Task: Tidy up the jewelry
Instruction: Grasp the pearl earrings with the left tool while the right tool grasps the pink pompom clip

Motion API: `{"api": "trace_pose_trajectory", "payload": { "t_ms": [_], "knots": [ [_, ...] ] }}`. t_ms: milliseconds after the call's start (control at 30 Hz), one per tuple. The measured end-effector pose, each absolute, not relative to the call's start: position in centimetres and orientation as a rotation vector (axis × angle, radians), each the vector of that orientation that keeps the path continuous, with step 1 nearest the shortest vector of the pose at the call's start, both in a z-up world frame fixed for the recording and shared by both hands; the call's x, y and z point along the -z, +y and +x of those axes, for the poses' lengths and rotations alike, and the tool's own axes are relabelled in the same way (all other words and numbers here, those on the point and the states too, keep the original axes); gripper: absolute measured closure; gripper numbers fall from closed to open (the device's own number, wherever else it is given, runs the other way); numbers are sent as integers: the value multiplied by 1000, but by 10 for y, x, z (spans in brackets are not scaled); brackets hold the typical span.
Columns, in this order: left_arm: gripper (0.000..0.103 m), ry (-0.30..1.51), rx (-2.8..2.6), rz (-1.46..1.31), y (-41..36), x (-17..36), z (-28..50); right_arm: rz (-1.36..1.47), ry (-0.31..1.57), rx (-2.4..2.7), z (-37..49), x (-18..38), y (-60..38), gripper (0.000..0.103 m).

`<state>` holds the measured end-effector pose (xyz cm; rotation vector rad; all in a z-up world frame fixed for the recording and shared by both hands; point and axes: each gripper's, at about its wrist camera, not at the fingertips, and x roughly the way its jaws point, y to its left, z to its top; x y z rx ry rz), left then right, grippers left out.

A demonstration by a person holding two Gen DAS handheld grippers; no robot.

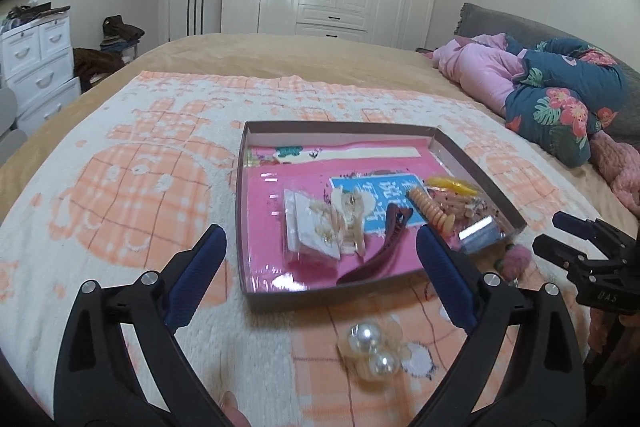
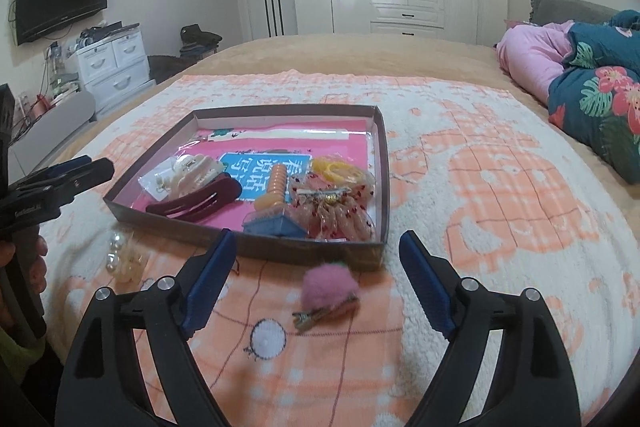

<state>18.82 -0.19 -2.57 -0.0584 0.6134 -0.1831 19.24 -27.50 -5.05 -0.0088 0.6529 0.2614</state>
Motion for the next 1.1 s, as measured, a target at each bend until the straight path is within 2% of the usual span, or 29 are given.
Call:
{"api": "trace_pose_trajectory", "payload": {
  "t_ms": [467,533,600,633,733,767,800,833,867,1100],
  "knots": [
    [16,747,244,-71,-19,61,167,-33,792,-251,208,87,-277,19],
    [16,779,262,-91,-21,69,167,-43,817,-254,213,94,-276,23],
    [16,789,272,-88,-24,71,167,-39,836,-268,215,98,-275,41],
    [18,792,269,-77,-26,73,168,-37,843,-279,216,100,-274,45],
    [25,806,277,-84,-29,79,170,-42,847,-300,216,101,-271,68],
    [29,812,280,-81,-30,80,170,-44,845,-303,215,101,-271,71],
    [42,817,282,-75,-31,82,171,-45,842,-308,215,99,-270,73],
    [62,824,282,-63,-34,85,171,-33,839,-321,213,97,-271,74],
    [65,827,277,-52,-35,86,172,-19,835,-339,212,95,-271,74],
    [66,792,308,-37,-37,74,163,-41,765,-462,194,74,-254,74]
  ]
}}
